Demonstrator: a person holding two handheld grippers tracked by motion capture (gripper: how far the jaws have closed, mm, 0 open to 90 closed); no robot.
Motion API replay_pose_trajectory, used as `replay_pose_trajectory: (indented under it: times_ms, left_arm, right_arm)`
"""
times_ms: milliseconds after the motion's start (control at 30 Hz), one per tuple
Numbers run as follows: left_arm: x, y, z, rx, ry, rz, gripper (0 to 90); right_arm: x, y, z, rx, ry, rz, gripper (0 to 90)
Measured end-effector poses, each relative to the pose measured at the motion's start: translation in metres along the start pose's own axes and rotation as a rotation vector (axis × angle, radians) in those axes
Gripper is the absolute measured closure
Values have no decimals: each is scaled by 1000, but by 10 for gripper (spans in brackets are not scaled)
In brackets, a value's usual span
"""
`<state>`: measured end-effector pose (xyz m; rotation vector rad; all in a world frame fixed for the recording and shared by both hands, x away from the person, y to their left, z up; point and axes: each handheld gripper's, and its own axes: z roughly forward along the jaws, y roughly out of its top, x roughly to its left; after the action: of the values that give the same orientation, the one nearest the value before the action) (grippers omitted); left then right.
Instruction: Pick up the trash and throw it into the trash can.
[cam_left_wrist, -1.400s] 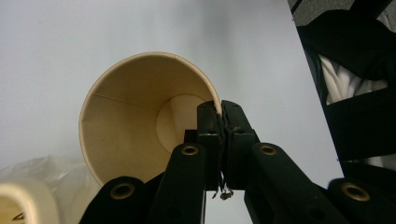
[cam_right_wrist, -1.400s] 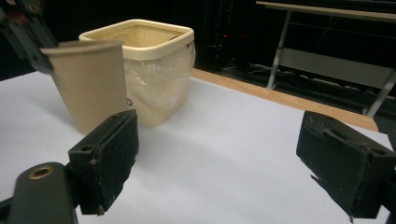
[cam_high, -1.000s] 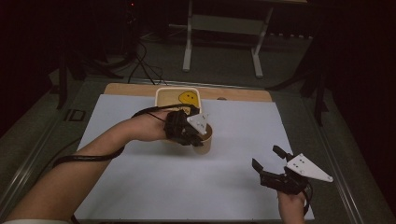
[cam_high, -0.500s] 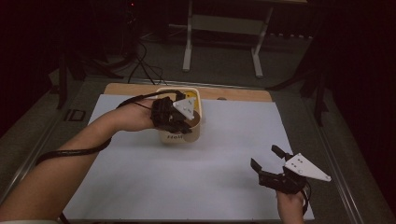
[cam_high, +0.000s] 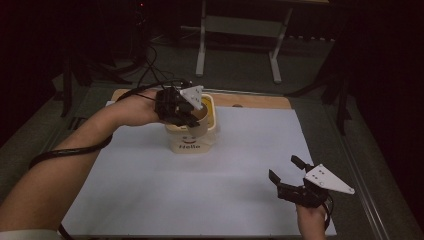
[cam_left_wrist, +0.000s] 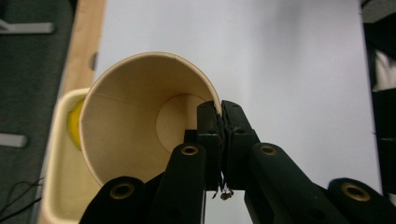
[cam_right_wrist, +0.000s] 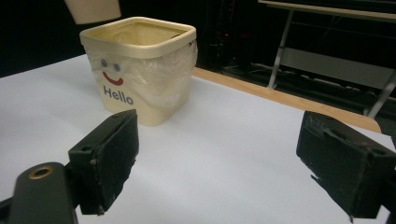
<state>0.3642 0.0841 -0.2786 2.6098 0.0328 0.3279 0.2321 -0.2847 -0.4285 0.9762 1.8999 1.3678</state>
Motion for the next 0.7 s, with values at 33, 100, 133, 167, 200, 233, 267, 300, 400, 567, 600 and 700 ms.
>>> replay_pose_trajectory:
  times_ms: [33,100,133,167,200,233,267,300,400,567,600,700]
  left_arm:
    - [2,1,-1,3,-4,-4,888]
    - [6,2,-4,0,4,-11,888]
    - [7,2,-5,2,8,-10,887]
    - [9,3,-5,-2,16,-17,887]
    - [11,3,-6,-4,12,-24,888]
    - [12,3,-8,-3,19,-17,887]
    - [14,4,-9,0,23,-21,887]
    - [16,4,-10,1,25,-20,887]
    - [21,3,-10,0,36,-34,887]
    - [34,1,-9,7,50,-62,886]
    - [36,1,-9,15,53,-64,886]
    - [43,-1,-5,37,66,-81,885]
  right_arm:
    - [0,0,0,-1,2,2,129]
    - [0,0,0,0,0,-3,128]
    - [0,0,0,-2,1,-3,129]
    - [0,0,0,-3,0,-4,128]
    - [0,0,0,-1,0,-5,128]
    - [0,0,0,-2,0,-4,128]
    - [0,0,-1,-2,-1,-2,128]
    - [0,0,-1,0,0,-2,128]
    - [0,0,-1,-1,1,-1,128]
    - [0,0,-1,-2,1,-4,128]
    - [0,0,-1,-2,1,-1,128]
    - [0,0,0,0,2,1,128]
